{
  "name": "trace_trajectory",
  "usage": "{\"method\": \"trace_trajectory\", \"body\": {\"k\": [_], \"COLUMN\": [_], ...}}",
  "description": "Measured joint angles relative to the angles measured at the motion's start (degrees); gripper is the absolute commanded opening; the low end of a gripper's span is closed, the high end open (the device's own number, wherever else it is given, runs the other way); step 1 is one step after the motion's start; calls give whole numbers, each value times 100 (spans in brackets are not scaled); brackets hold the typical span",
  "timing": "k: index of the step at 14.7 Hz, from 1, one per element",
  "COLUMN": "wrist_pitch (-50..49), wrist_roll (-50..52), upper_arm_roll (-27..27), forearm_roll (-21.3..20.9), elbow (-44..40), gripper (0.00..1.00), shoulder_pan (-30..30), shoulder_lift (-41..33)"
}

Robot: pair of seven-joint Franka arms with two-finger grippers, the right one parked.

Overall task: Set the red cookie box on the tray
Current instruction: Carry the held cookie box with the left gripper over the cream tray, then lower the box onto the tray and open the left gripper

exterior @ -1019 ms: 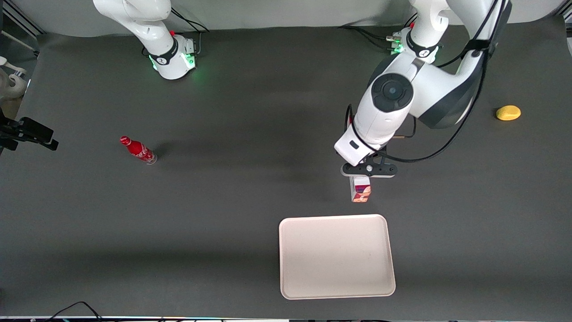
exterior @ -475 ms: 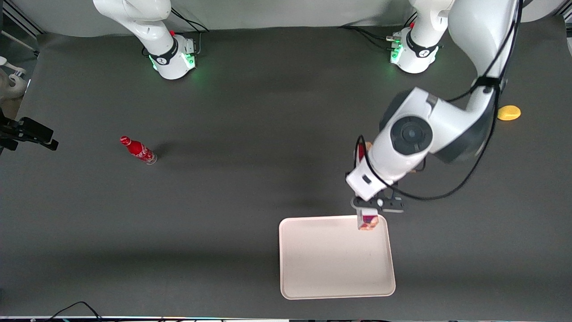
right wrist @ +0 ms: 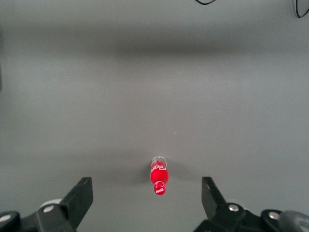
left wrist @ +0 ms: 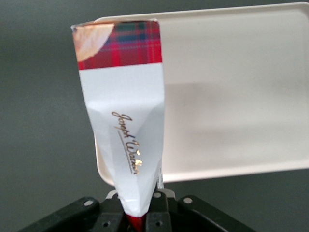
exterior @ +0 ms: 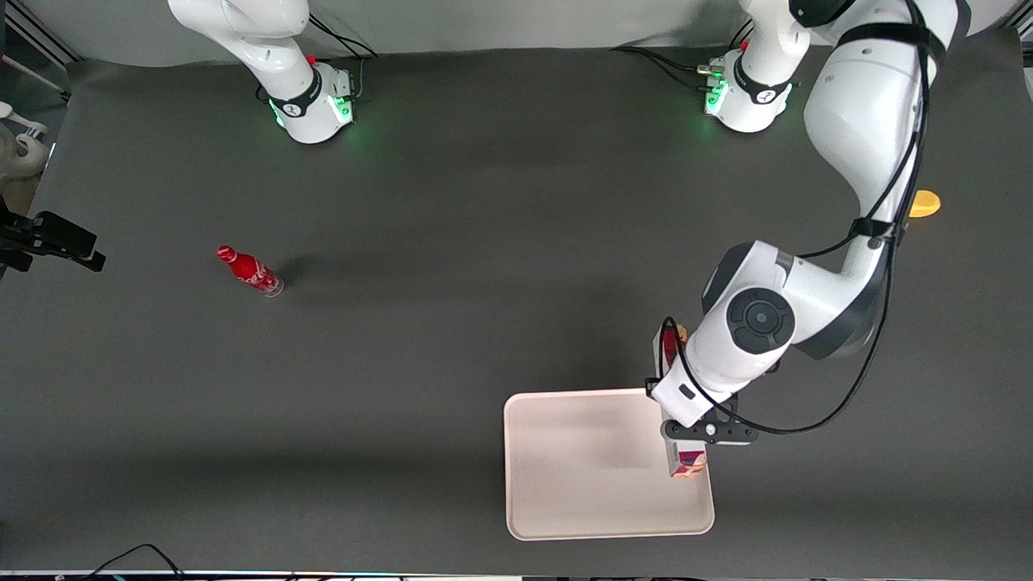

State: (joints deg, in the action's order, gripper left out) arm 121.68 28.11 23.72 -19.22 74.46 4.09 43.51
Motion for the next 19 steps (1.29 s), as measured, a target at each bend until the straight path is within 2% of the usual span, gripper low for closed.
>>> {"method": "trace_trajectory", "body": {"k": [3, 6, 13, 19], "wrist_pitch": [509, 598, 690, 1251], "wrist_roll": [-5, -5, -8, -12], "upper_arm_roll": [-184, -200, -256, -484], "forearm_roll": [-198, -242, -290, -380], "elbow": [-22, -242, -976, -1093], "gripper": [0, 0, 0, 0], "shoulder_pan": [10, 17, 46, 159], "shoulder_lift": [447, 811, 1210, 1560]}}
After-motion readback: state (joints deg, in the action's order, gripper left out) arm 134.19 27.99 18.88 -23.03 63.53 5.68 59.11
